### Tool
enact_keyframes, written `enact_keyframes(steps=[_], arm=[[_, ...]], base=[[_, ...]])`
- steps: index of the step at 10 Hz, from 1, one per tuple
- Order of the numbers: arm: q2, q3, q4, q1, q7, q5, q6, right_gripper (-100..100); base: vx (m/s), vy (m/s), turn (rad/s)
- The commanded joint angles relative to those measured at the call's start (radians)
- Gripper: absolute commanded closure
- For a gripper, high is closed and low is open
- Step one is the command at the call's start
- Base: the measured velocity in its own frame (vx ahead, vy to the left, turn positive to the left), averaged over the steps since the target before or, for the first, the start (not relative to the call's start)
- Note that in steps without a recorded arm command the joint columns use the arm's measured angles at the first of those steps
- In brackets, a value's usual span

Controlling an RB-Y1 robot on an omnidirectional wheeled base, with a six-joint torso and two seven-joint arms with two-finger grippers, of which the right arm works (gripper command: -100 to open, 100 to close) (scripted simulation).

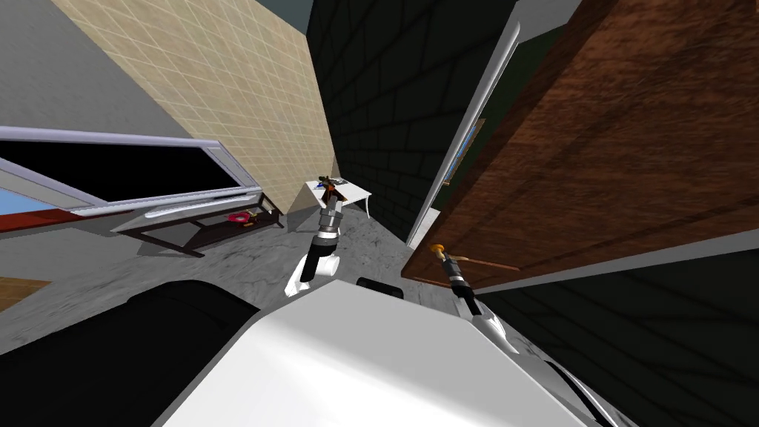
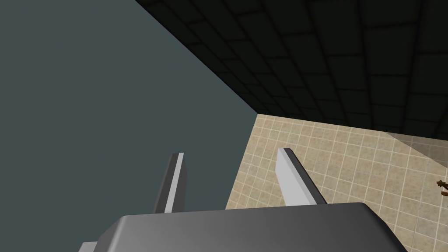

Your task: Pull the door open

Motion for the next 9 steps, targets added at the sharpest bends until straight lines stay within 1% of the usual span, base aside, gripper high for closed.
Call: enact_keyframes(steps=[1, 2, 3, 4, 6, 7, 9], arm=[[-0.014, 0.013, 0.011, 0.002, -0.018, 0.008, -0.03, 100], [-0.007, 0.01, 0.007, 0.002, -0.012, 0.005, -0.017, 100], [-0.019, 0.021, 0.012, 0.019, -0.027, 0.01, -0.048, 100], [-0.029, 0.027, 0.014, 0.03, -0.036, 0.013, -0.07, 100], [-0.054, 0.043, 0.018, 0.056, -0.059, 0.019, -0.122, 100], [-0.06, 0.047, 0.019, 0.062, -0.065, 0.021, -0.135, 100], [-0.072, 0.055, 0.021, 0.075, -0.076, 0.024, -0.16, 100]], base=[[-0.194, -0.071, 0.055], [-0.092, -0.033, 0.014], [-0.094, -0.038, 0.122], [-0.175, -0.091, 0.157], [-0.241, -0.111, 0.154], [-0.181, -0.088, 0.086], [-0.105, -0.05, 0.046]])
